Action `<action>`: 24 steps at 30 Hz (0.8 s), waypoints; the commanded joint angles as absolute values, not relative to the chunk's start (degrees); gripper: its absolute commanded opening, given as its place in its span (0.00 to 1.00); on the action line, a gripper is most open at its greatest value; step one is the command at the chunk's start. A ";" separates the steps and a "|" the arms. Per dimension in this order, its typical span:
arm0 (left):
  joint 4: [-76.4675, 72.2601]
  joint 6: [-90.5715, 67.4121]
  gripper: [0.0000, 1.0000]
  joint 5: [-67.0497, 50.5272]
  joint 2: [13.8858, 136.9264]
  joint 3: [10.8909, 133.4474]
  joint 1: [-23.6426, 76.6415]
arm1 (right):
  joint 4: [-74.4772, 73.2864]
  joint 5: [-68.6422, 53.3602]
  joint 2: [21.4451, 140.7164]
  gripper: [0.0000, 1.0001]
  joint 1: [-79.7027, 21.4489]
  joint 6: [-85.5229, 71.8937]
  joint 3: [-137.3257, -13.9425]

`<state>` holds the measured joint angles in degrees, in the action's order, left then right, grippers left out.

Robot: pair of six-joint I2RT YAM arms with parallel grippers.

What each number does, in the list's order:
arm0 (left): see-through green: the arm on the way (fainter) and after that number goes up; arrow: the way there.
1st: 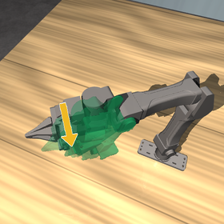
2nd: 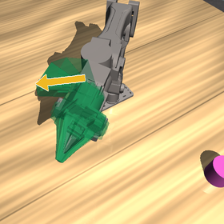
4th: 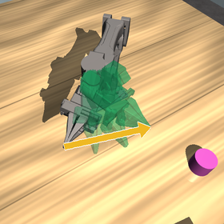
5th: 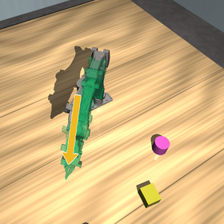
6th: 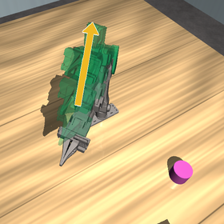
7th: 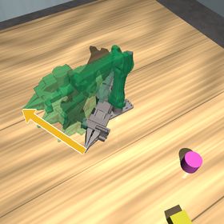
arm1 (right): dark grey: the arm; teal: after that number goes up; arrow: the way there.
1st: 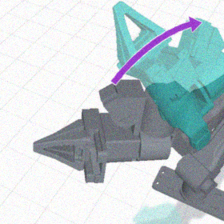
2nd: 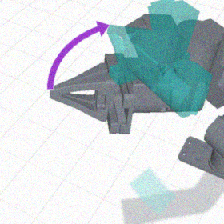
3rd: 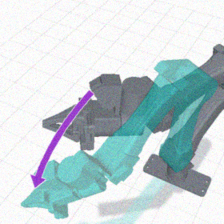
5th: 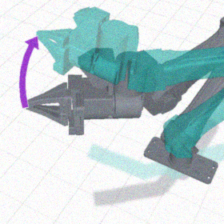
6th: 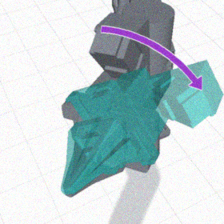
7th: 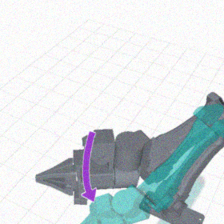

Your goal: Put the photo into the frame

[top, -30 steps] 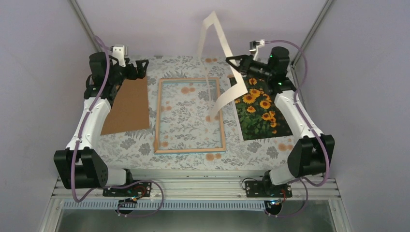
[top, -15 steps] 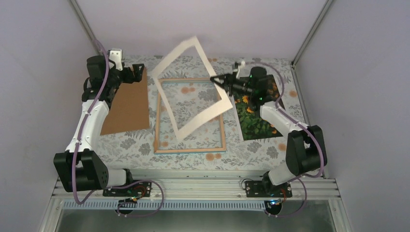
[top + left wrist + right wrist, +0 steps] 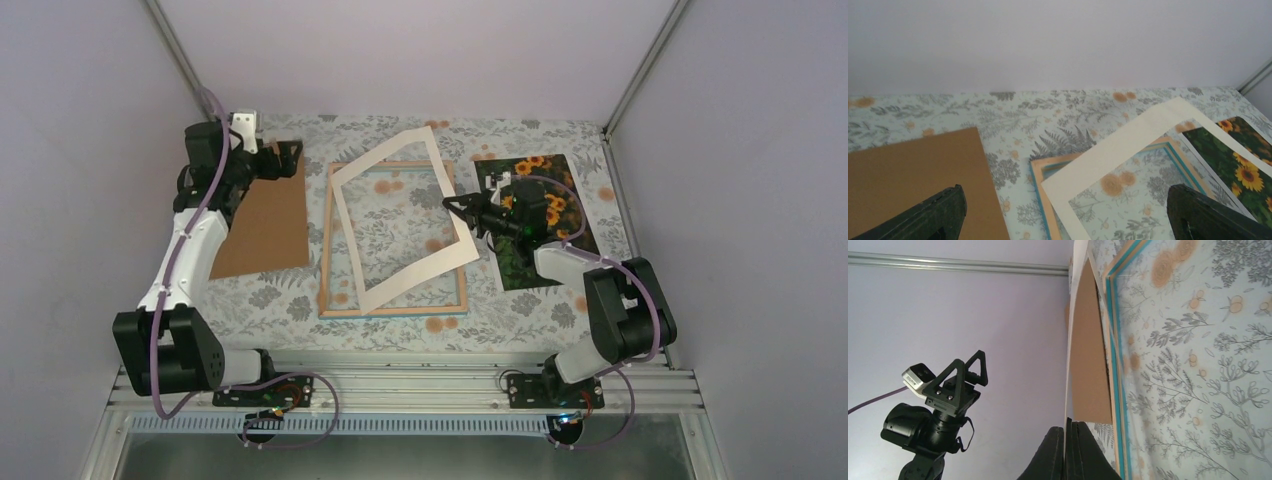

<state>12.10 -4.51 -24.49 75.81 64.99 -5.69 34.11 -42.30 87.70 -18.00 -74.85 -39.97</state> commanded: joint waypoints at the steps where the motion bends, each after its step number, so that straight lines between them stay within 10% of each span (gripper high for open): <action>1: 12.26 -4.58 1.00 -26.68 77.11 61.34 -5.98 | 36.53 -40.08 86.98 0.04 -18.63 -72.88 -38.61; 11: 15.81 -5.80 1.00 -25.25 81.24 57.90 -5.88 | 25.55 -40.77 87.93 0.43 -18.63 -59.17 -39.25; 24: 13.23 -6.27 1.00 -26.67 81.98 56.77 -5.89 | -1.95 -54.73 93.92 0.39 -18.72 -30.48 -52.90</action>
